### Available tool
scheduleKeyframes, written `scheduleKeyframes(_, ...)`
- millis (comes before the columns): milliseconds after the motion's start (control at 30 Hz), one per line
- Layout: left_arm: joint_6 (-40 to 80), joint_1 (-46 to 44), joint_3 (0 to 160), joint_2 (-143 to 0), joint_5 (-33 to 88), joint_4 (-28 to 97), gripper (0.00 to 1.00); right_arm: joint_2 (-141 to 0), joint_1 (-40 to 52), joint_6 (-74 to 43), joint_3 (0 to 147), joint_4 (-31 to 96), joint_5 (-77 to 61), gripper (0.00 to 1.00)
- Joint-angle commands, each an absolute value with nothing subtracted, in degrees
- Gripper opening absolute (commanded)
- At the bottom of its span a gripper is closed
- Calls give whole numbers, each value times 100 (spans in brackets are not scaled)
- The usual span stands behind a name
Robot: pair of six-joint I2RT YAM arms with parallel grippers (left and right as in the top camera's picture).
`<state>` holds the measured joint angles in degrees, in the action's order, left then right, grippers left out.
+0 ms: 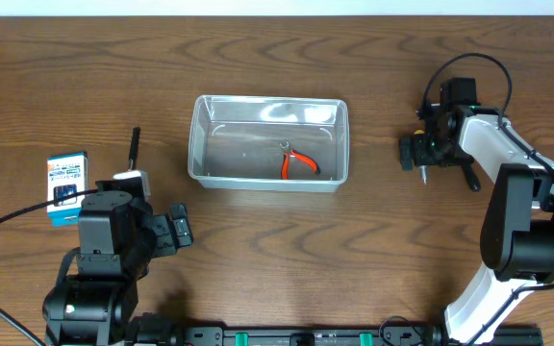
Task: Pack container
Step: 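Move the right gripper to the yellow-black screwdriver and lower, then grasp the yellow-black screwdriver handle with the right gripper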
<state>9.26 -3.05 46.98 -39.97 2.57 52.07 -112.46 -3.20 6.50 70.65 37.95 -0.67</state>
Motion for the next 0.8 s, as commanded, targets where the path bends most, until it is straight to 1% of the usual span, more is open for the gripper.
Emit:
scheduleKeyframes(0,1020,-292,4814,-3992,189,5205,98,-11430,-301,696,7032,3745,-71,99)
scheduleKeyframes(133,1020,-292,4814,-3992,189,5203,98,-11555,-301,694,7032,3726,-71,99)
scheduleKeyframes(233,1020,-292,4812,-3992,191,5205,98,-11609,-296,694,7032,3760,-91,95)
scheduleKeyframes(600,1020,-292,4812,-3992,189,5205,98,-11616,-296,692,7032,3809,-91,59)
scheduleKeyframes(633,1020,-292,4812,-3992,189,5203,98,-11616,-296,692,7032,3815,-91,56)
scheduleKeyframes(700,1020,-292,4812,-3992,189,5205,98,-11616,-296,692,7032,3817,-91,45)
scheduleKeyframes(767,1020,-292,4814,-3992,189,5203,98,-11616,-296,692,7032,3820,-91,39)
